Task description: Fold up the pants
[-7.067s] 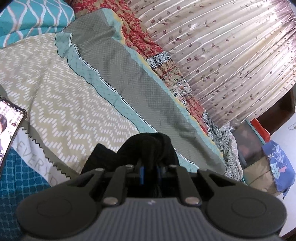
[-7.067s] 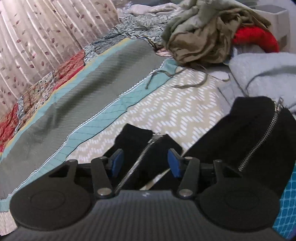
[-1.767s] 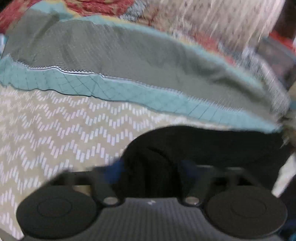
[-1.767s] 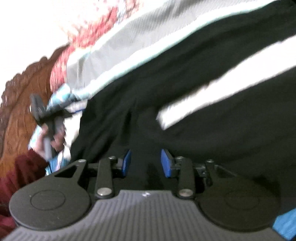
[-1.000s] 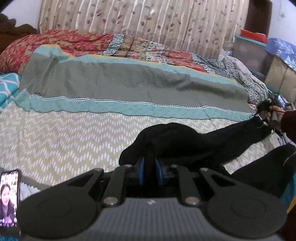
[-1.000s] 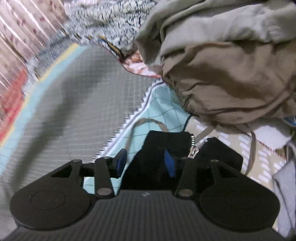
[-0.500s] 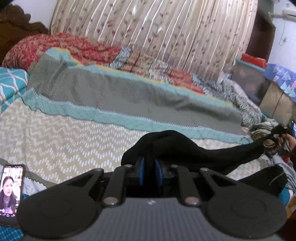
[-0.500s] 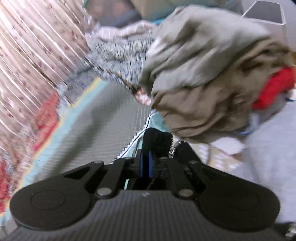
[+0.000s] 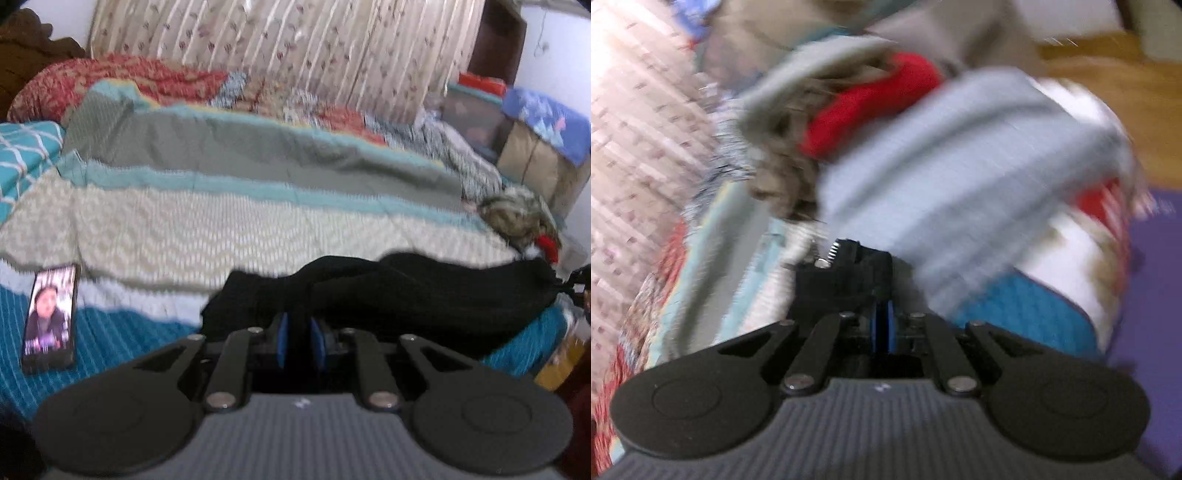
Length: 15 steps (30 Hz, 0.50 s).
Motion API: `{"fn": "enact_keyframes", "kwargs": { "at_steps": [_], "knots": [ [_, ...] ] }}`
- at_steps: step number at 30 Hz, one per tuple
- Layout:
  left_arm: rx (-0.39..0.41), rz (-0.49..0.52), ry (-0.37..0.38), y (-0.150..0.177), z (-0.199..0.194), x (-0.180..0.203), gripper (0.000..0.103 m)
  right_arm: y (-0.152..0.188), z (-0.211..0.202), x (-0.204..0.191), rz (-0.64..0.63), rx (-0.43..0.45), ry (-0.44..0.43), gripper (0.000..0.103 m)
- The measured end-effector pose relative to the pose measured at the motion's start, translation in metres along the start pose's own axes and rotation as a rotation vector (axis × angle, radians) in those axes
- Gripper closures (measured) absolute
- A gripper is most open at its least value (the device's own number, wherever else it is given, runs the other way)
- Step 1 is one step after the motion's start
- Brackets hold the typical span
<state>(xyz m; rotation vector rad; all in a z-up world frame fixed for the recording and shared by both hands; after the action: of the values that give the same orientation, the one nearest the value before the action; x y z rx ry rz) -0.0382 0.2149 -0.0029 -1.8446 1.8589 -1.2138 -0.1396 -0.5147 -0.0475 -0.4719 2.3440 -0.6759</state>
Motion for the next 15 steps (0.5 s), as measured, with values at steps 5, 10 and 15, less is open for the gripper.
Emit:
{"fn": "enact_keyframes", "kwargs": {
  "at_steps": [5, 10, 15],
  "knots": [
    [-0.062, -0.104, -0.057, 0.028, 0.016, -0.025, 0.067, 0.017, -0.002, -0.002, -0.064, 0.036, 0.079, 0.084],
    [-0.064, -0.199, -0.051, 0.045, -0.006, -0.047, 0.058, 0.011, -0.034, -0.001, -0.060, 0.155, 0.198, 0.052],
    [0.038, -0.441, 0.030, 0.035, -0.042, -0.085, 0.049, 0.018, -0.073, -0.048, -0.231, 0.291, 0.135, 0.053]
  ]
}}
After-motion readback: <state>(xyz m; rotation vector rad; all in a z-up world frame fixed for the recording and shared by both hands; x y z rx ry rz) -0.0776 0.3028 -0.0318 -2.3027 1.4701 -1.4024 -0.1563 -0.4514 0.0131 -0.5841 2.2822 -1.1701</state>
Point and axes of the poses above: each gripper's, at about its wrist camera, not at the fingertips, and z roughly the way its jaws point, x to its right, y to its underside, the point moved 5 cm from there along z, roughly the way its jaws point, and after that the axes turned 13 degrees about -z, right-handed, at the moved point
